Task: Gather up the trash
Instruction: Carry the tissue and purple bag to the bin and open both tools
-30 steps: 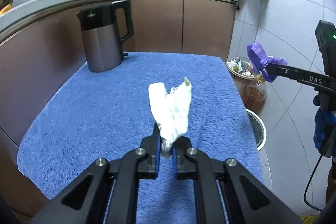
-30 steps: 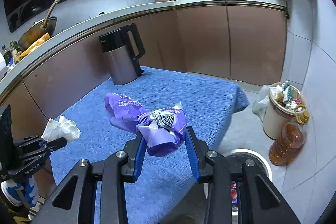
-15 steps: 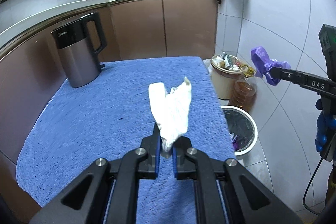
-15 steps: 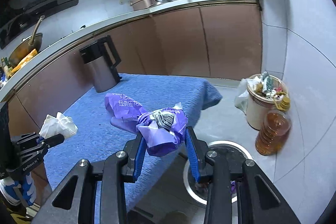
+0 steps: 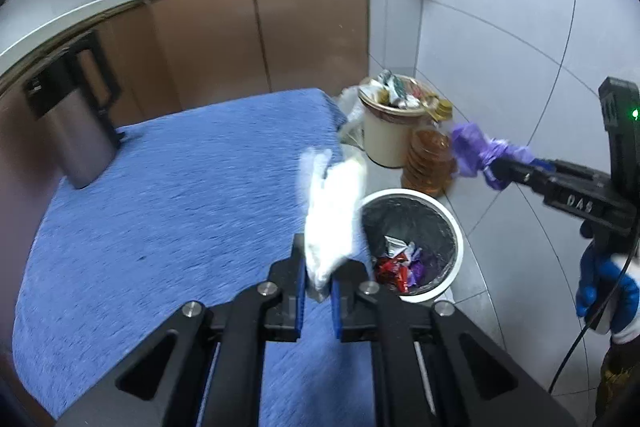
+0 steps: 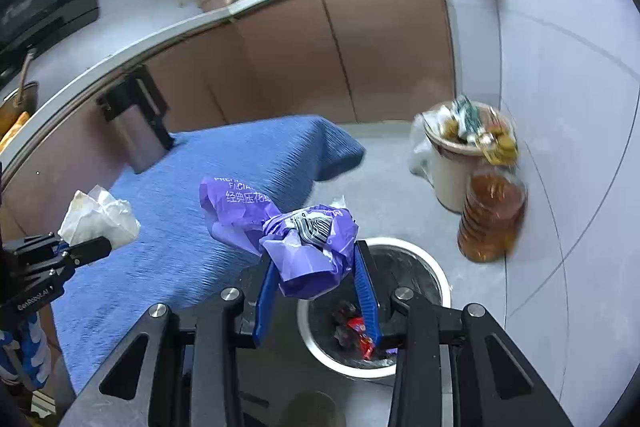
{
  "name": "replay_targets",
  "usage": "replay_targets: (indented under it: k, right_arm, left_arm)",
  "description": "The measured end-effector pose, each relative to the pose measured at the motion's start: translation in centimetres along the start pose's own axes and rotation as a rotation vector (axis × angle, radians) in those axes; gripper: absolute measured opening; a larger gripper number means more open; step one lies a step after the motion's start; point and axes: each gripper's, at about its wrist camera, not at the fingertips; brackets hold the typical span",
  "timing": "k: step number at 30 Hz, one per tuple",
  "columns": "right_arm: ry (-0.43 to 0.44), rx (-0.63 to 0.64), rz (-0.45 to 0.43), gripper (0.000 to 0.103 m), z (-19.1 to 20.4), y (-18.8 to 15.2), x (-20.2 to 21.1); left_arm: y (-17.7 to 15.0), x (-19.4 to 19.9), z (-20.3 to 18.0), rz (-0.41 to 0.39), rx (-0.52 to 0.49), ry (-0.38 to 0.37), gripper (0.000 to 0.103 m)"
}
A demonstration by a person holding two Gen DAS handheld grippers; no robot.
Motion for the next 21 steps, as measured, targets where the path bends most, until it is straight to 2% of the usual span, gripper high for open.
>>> replay_targets:
  k: [10, 16, 17, 19, 21]
  right_arm:
    - [-0.037, -0.069, 0.129, 0.035, -5.1, -2.1, -6.4]
    - [-0.057, -0.086, 0.206, 0.037, -6.5, -3.0, -10.2]
    - [-0.065, -0.083, 0.216, 0.039, -6.6, -3.1, -10.7]
    - [-0.077, -0.078, 0.235, 0.043, -6.8, -3.3, -11.7]
    - [-0.086, -0.077, 0.248, 0.05, -7.3, -3.6, -12.4]
  left_arm:
    - [2.8, -8.0, -5.5, 0.073, -0.081, -0.063, 0.011]
    - [3.5, -12.7, -6.7, 0.125, -0.055, -0.115, 0.011]
    - [3.6, -13.6, -6.8, 0.136, -0.044, -0.127, 0.013]
    - [3.7, -14.6, -6.8, 0.146, -0.03, -0.139, 0.025]
    - [3.8, -15.2, -6.9, 0.147, -0.018, -0.144, 0.047]
Point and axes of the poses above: each gripper's, at about its wrist camera, not at the fingertips, and x roughly against the way its jaws point, z to its left, y to its top, and after that the axes turned 6 degrees about x, right-handed
